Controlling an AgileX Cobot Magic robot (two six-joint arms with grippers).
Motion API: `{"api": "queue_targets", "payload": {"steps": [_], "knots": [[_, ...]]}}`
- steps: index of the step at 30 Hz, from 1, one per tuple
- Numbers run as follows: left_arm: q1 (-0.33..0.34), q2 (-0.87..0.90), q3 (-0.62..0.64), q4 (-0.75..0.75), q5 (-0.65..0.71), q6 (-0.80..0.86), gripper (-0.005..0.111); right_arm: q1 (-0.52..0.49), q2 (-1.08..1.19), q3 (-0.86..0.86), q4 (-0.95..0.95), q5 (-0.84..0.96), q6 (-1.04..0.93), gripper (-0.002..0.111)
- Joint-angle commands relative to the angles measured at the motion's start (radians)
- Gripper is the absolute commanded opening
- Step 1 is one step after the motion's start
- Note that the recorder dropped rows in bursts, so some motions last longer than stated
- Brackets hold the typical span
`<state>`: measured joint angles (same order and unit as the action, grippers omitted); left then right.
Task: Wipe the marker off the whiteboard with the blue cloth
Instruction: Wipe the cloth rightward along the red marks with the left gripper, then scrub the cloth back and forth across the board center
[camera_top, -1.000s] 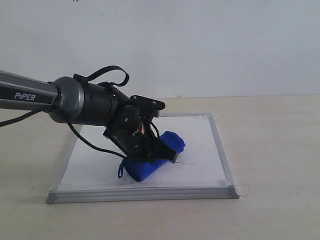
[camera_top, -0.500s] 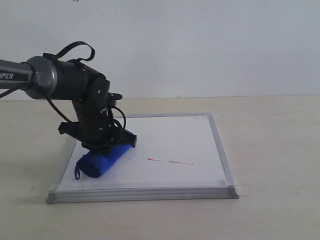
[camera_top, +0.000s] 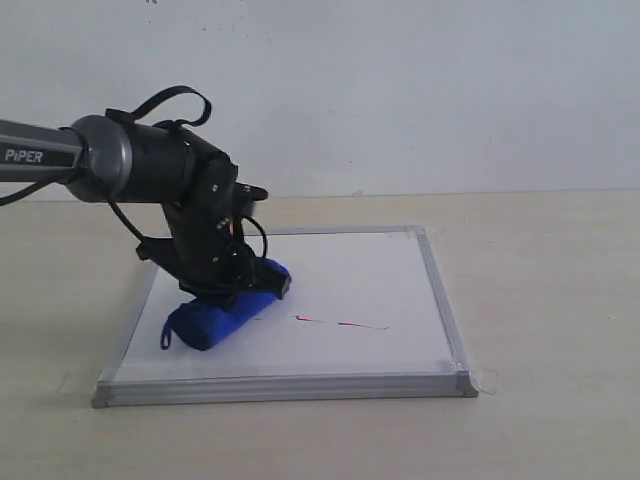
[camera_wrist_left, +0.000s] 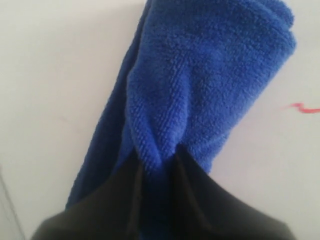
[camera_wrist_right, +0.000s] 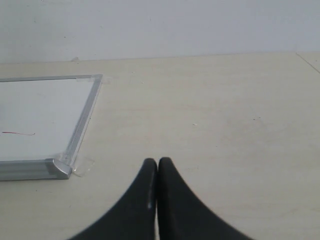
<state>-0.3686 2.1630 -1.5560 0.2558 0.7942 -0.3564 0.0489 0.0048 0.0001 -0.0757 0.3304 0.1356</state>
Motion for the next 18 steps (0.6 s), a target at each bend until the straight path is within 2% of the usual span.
{"api": "queue_targets", "payload": {"steps": [1,9,12,15,17,18], "knots": [[0.021,0.003,-0.024,-0.004,0.041,0.006,0.004,-0.008,-0.005,0.0,-0.006,-0.005,0.0,0.0],[-0.12,0.056,-0.053,-0.058,-0.122,0.006,0.004,-0.008,-0.005,0.0,-0.006,-0.005,0.0,0.0],[-0.176,0.122,-0.134,-0.058,-0.1,0.006,0.004,-0.008,-0.005,0.0,-0.006,-0.005,0.0,0.0],[-0.191,0.152,-0.194,-0.053,-0.021,0.06,0.004,-0.008,-0.005,0.0,-0.006,-0.005,0.0,0.0],[-0.169,0.147,-0.206,0.029,0.034,0.026,0.004,-0.008,-0.005,0.0,-0.006,-0.005,0.0,0.0],[-0.141,0.141,-0.208,0.109,0.066,-0.053,0.004,-0.008,-0.005,0.0,-0.006,-0.005,0.0,0.0]]}}
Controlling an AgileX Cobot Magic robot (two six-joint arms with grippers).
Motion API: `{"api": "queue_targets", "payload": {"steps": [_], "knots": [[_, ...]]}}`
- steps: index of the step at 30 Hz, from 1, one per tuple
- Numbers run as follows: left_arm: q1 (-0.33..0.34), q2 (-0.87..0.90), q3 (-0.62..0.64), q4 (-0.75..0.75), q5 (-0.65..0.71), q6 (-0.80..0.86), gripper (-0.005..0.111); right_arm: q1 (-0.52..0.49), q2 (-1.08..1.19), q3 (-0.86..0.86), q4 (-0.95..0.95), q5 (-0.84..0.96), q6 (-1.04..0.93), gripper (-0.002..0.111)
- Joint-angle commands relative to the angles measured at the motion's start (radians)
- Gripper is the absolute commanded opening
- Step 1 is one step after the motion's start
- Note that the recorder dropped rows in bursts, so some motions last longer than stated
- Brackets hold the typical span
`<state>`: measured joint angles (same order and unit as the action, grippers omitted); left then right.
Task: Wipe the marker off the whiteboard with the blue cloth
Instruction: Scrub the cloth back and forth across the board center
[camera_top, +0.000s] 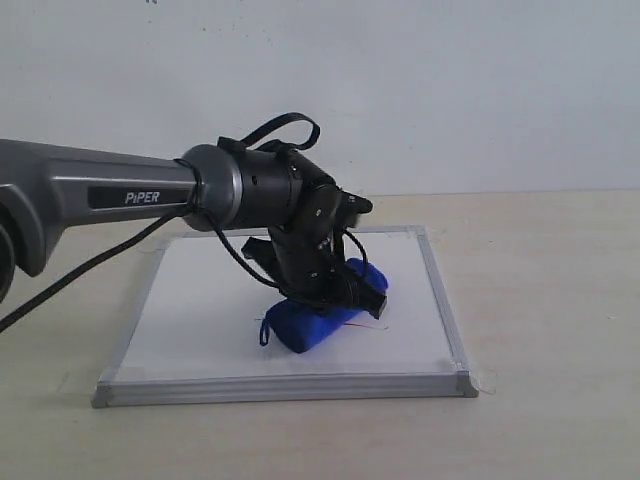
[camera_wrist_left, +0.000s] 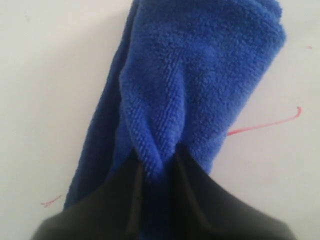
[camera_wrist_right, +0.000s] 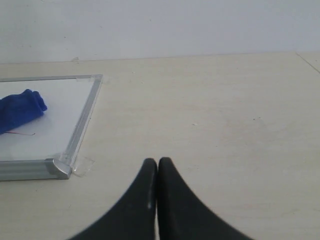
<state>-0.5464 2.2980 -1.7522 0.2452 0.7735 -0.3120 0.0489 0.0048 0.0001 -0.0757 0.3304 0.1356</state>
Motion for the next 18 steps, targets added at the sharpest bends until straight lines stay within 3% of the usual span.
{"api": "queue_targets", "payload": {"steps": [1,3,5,8,10,13,18], "knots": [[0.052,0.003,-0.011,0.156,0.104,-0.128,0.004,-0.008,-0.005,0.0,-0.006,-0.005,0.0,0.0],[0.11,-0.001,-0.018,0.222,0.174,-0.193,0.004,-0.008,-0.005,0.0,-0.006,-0.005,0.0,0.0],[0.12,-0.001,-0.018,0.19,0.191,-0.184,0.004,-0.008,-0.005,0.0,-0.006,-0.005,0.0,0.0],[0.066,-0.001,-0.018,0.031,0.088,-0.114,0.004,-0.008,-0.005,0.0,-0.006,-0.005,0.0,0.0],[-0.006,0.001,-0.018,-0.095,-0.024,-0.002,0.004,-0.008,-0.005,0.0,-0.006,-0.005,0.0,0.0],[-0.062,0.005,-0.018,-0.107,-0.107,0.03,0.004,-0.008,-0.005,0.0,-0.006,-0.005,0.0,0.0],[-0.039,0.011,-0.018,0.002,-0.051,-0.009,0.004,-0.008,-0.005,0.0,-0.006,-0.005,0.0,0.0]]}}
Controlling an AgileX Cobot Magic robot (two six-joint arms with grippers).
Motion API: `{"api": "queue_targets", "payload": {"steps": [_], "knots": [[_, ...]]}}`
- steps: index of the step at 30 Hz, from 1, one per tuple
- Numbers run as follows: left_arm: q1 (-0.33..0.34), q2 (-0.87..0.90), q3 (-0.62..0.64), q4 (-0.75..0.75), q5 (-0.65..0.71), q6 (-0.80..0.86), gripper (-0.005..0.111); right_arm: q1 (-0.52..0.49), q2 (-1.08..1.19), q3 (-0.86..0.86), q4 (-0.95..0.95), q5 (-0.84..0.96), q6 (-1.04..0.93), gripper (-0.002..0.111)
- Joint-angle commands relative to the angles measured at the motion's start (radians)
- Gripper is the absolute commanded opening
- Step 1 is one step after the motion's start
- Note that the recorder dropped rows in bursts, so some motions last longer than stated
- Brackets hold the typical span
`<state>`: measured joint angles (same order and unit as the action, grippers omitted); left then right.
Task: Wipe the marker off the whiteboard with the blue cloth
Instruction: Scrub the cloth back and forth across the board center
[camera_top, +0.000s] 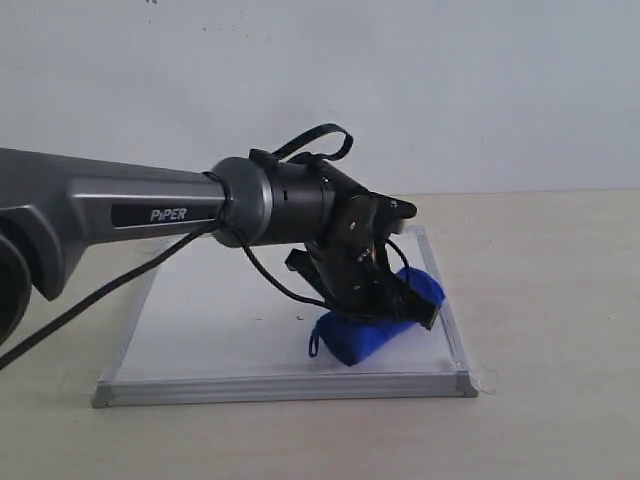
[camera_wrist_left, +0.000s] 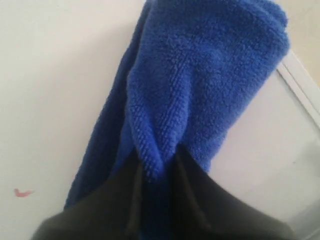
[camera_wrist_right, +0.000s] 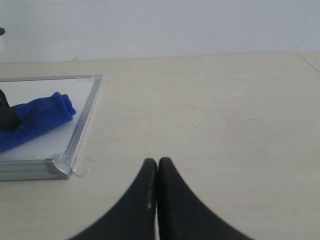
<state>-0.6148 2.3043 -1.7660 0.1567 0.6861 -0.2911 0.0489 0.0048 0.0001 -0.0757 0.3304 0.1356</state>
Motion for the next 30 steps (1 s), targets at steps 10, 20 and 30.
{"api": "queue_targets", "payload": {"steps": [10,20,30], "knots": [[0.182,0.006,-0.004,0.203,0.22,-0.209,0.004,-0.008,-0.005,0.0,-0.006,-0.005,0.0,0.0],[-0.011,0.006,-0.004,0.127,0.13,0.061,0.004,-0.008,-0.005,0.0,-0.006,-0.005,0.0,0.0],[0.095,0.007,-0.004,0.428,0.308,-0.187,0.004,-0.008,-0.005,0.0,-0.006,-0.005,0.0,0.0]]}}
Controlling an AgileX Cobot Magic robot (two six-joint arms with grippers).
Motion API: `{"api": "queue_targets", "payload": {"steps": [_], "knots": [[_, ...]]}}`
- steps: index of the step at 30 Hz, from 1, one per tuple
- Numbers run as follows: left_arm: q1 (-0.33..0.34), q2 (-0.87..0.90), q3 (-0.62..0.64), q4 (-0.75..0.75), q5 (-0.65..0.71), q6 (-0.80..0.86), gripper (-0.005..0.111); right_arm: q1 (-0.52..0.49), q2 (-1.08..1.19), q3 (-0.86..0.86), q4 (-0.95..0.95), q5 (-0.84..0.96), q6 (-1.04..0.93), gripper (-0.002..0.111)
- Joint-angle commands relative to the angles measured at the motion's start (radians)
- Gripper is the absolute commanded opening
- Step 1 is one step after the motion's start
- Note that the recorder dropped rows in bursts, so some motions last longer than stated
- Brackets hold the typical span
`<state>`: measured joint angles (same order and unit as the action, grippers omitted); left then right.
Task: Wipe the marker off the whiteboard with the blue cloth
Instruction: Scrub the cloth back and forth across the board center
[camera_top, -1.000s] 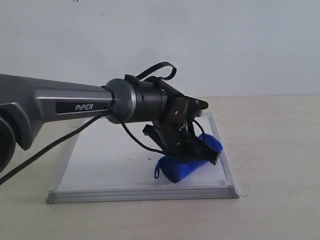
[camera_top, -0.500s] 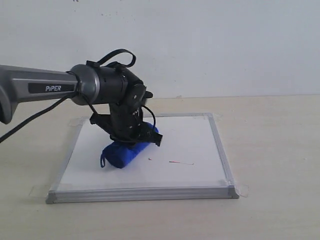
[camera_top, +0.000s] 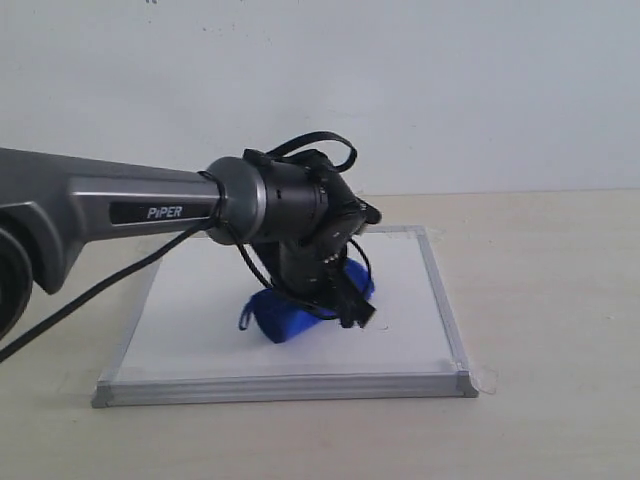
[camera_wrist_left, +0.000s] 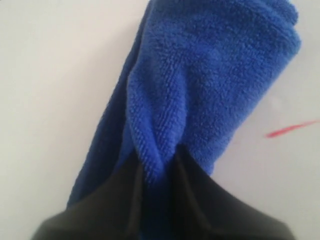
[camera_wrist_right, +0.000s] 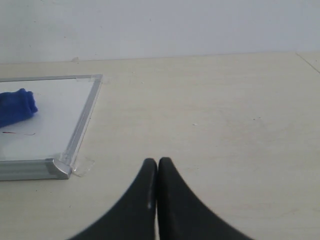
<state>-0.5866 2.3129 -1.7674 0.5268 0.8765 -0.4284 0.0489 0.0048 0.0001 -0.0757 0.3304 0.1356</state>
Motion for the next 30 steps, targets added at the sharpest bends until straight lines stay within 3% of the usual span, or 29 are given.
{"api": "queue_targets", "payload": {"steps": [1,6,13,16,19,30], "knots": [[0.084,-0.001,-0.002,0.058,0.142,-0.05,0.004,-0.008,-0.005,0.0,-0.006,-0.005,0.0,0.0],[0.11,-0.001,0.001,0.0,0.224,0.007,0.004,-0.008,-0.005,0.0,-0.006,-0.005,0.0,0.0],[0.005,-0.001,0.001,-0.25,0.085,0.194,0.004,-0.008,-0.005,0.0,-0.006,-0.005,0.0,0.0],[-0.039,-0.001,0.001,-0.237,0.036,0.201,0.004,-0.008,-0.005,0.0,-0.006,-0.005,0.0,0.0],[-0.042,-0.001,0.001,-0.225,0.011,0.189,0.004,-0.008,-0.005,0.0,-0.006,-0.005,0.0,0.0],[0.137,0.048,0.001,-0.154,0.127,0.064,0.004,-0.008,-0.005,0.0,-0.006,-0.008,0.0,0.0]]}}
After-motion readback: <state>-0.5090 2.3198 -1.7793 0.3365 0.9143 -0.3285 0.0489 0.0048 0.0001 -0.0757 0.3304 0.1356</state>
